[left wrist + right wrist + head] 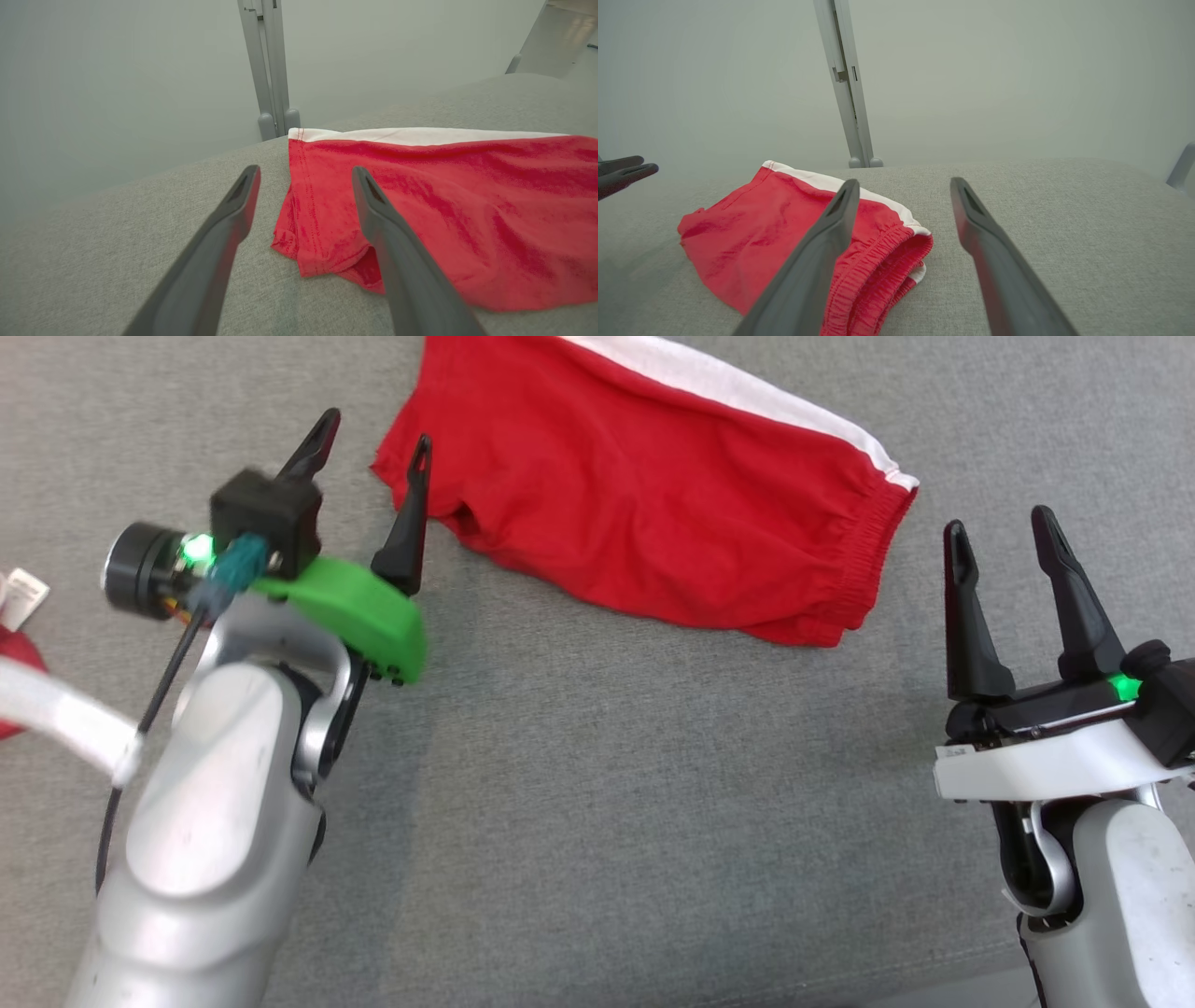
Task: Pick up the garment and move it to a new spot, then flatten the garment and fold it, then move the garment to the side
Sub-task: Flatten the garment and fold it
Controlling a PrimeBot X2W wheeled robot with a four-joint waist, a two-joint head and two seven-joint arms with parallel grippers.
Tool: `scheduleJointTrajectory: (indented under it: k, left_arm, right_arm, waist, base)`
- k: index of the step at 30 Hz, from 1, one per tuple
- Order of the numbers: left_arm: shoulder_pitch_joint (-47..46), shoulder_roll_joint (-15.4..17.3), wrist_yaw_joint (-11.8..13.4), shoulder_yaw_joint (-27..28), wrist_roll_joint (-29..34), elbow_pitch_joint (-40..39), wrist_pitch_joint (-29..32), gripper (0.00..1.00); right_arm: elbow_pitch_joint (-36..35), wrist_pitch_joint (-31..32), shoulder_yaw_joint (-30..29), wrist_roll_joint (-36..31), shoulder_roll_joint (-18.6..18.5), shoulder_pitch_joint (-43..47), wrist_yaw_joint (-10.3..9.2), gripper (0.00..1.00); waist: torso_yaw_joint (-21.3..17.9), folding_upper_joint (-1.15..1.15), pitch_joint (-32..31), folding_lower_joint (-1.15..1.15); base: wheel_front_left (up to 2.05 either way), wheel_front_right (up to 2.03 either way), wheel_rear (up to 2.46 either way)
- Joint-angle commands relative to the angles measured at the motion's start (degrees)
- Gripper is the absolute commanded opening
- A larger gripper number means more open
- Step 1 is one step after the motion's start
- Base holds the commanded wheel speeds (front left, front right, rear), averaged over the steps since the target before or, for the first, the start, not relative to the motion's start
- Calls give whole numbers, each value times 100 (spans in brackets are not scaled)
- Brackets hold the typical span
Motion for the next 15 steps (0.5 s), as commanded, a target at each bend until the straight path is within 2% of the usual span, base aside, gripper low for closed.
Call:
scheduleJointTrajectory:
  k: [1,6,12,14,15]
  left_arm:
    - [-238,-9,-71,-25,-71,235,141,100]
    - [-923,14,-212,-72,-153,1505,744,100]
    - [-1285,71,-96,-84,-121,2557,1147,100]
    - [-1282,38,-144,-115,-182,2774,1301,100]
    - [-1278,14,-181,-148,-198,2852,1392,46]
  right_arm:
    - [17,-46,35,26,23,-95,-6,100]
    - [156,-146,114,73,114,-203,-6,100]
    - [351,-247,84,148,166,-213,-6,100]
    - [390,-254,75,164,166,-204,-6,100]
    - [402,-265,70,177,171,-201,-6,100]
  waist:
    - [-204,0,216,0]
    - [-435,0,380,0]
    - [-535,0,411,0]
    - [-535,0,394,0]
    - [-529,0,383,0]
  base:
    - [0,0,0]
    - [0,0,0]
    - [0,0,0]
    - [0,0,0]
    - [0,0,0]
